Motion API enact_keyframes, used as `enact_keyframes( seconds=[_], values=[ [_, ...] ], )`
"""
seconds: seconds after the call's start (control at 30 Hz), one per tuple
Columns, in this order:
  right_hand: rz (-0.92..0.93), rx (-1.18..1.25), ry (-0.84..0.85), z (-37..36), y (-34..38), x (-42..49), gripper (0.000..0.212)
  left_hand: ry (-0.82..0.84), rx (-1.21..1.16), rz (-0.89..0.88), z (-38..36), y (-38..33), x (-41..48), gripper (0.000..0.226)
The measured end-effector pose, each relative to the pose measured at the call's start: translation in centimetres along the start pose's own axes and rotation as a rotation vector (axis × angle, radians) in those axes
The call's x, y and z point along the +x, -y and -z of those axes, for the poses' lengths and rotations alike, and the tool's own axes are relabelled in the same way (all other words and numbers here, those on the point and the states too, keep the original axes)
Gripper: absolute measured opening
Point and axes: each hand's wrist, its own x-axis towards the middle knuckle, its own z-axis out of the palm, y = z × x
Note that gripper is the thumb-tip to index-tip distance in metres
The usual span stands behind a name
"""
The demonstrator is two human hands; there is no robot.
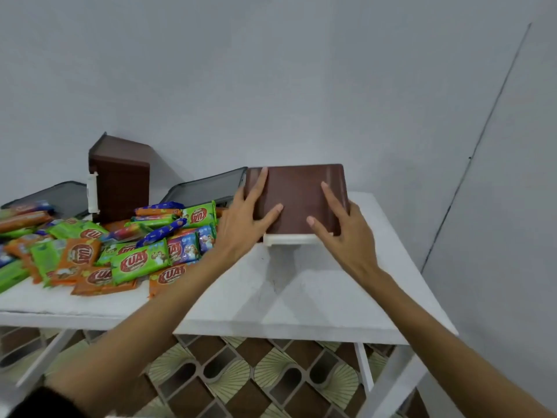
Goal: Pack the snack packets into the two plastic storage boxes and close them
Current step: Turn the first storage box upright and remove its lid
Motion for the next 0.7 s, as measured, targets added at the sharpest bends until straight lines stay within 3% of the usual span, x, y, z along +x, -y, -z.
enact_keyframes(
  seconds=[0.17,0.3,0.4,0.47,0.57,0.7],
  values=[
    [-0.101,-0.126,0.034,6.4,3.5,6.0,0.050,0.161,0.185,0.037,4.8,-4.9,7.2,0.056],
    [-0.134,-0.103,-0.004,8.8,4.6,8.7,0.045,0.265,0.182,0.085,6.7,-7.5,10.1,0.039],
    [-0.136,-0.131,-0.006,8.6,4.7,10.1,0.044,0.286,0.182,0.144,6.3,-7.4,11.6,0.041],
    [-0.129,-0.129,-0.023,8.2,4.7,10.4,0.043,0.217,0.106,0.178,5.6,-6.7,12.0,0.049],
    [-0.072,-0.066,-0.143,7.1,3.8,10.4,0.045,-0.057,-0.128,0.152,4.4,-5.7,10.7,0.046],
    [0.189,0.085,-0.380,5.4,1.9,7.9,0.067,-0.416,-0.405,-0.067,2.0,-4.3,6.9,0.045]
  ],
)
